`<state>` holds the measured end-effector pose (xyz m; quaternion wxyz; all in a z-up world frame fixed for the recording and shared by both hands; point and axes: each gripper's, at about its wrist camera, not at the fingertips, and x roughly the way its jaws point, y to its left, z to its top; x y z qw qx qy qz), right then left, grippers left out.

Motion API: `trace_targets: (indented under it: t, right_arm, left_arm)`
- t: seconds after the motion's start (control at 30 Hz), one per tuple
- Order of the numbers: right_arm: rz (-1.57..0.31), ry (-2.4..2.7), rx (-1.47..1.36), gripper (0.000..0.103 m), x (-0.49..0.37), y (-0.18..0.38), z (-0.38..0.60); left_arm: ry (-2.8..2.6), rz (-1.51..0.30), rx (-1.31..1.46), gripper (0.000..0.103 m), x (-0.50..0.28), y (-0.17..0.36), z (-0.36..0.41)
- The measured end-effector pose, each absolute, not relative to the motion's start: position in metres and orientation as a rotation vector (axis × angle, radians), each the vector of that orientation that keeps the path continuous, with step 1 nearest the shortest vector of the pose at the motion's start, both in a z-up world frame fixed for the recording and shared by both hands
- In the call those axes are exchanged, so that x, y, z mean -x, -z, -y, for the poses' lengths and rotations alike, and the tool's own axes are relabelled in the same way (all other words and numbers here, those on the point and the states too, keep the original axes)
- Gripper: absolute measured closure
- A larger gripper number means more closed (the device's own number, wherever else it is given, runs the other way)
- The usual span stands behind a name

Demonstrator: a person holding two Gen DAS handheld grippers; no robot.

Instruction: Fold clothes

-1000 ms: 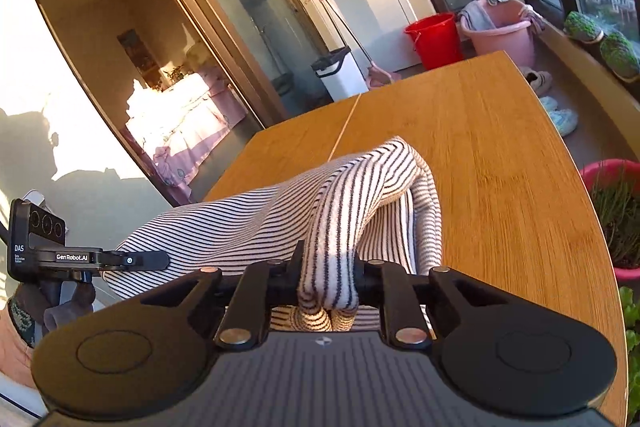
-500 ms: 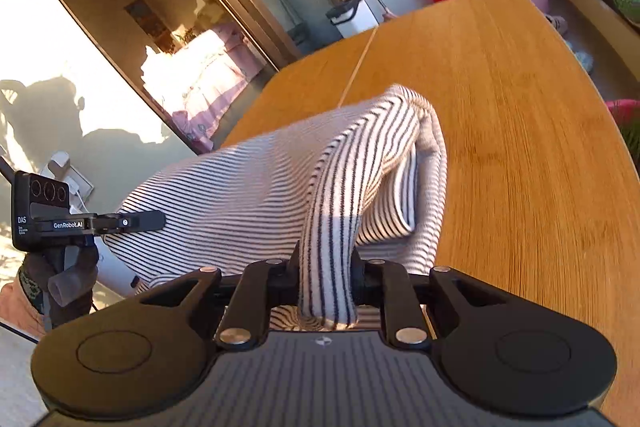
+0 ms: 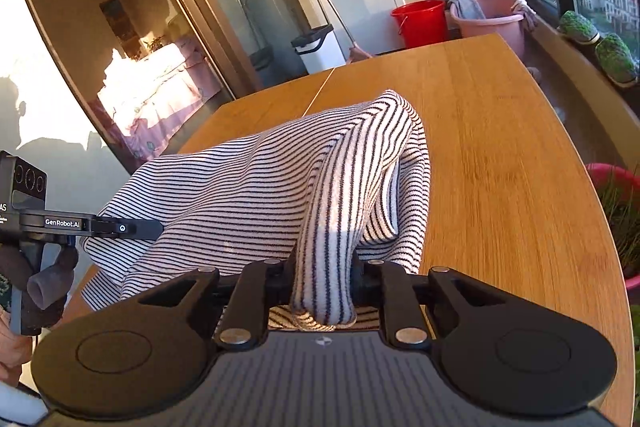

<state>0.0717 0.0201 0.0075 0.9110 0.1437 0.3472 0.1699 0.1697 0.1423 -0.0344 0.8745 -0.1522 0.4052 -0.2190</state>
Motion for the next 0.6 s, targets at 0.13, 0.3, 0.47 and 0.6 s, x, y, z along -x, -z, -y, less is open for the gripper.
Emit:
trace_targets:
  t: [0.13, 0.3, 0.47, 0.6]
  right_arm:
    - [-0.683, -0.303, -0.277, 0.088, -0.106, -0.021, -0.020]
    - [-0.583, -0.384, -0.289, 0.088, -0.085, -0.057, -0.018]
    - [-0.639, -0.362, -0.285, 0.088, -0.075, -0.032, -0.014]
    - [-0.686, -0.333, -0.272, 0.086, -0.080, -0.005, -0.015]
  left_arm:
    - [0.462, -0.784, 0.319, 0.079, -0.178, 0.010, -0.142]
    - [0.499, -0.723, 0.255, 0.079, -0.142, -0.018, -0.140]
    - [0.450, -0.838, 0.260, 0.077, -0.141, 0.027, -0.141]
    - [0.438, -0.840, 0.276, 0.065, -0.141, 0.037, -0.151]
